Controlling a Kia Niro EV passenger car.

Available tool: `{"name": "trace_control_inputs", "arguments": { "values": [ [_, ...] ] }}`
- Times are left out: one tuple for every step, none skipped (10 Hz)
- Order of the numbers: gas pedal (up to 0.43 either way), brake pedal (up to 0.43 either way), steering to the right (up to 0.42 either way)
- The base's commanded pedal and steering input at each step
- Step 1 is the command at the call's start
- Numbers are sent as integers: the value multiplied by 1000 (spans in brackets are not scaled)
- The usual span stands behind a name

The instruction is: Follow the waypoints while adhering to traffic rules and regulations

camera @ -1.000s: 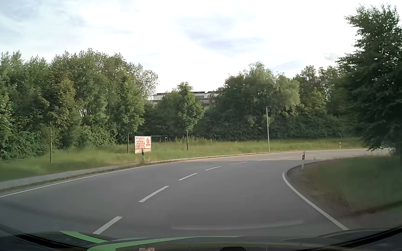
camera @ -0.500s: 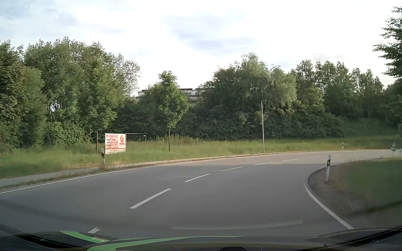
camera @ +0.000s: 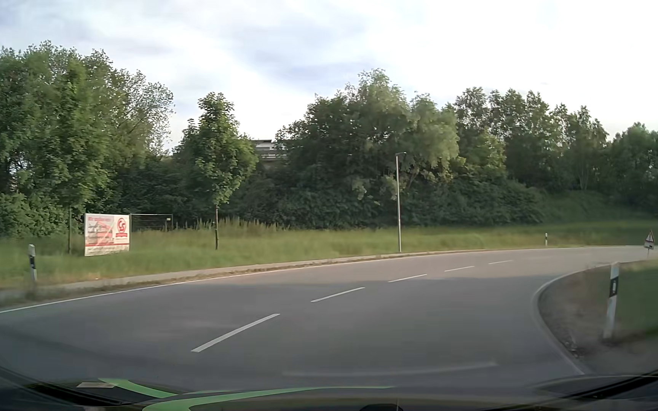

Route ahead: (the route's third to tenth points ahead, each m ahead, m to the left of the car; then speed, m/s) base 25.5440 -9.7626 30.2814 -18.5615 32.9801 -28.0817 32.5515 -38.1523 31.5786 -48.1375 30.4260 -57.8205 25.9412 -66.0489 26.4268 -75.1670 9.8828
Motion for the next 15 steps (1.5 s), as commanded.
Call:
{"name": "trace_control_inputs", "arguments": {
  "values": [
    [0, 171, 131],
    [0, 171, 144],
    [0, 177, 150],
    [0, 165, 157],
    [0, 165, 163],
    [0, 165, 167],
    [0, 134, 170],
    [0, 0, 175],
    [0, 0, 178],
    [0, 0, 180],
    [0, 0, 179],
    [0, 0, 179],
    [28, 0, 173],
    [39, 0, 171],
    [39, 0, 172]
  ]
}}
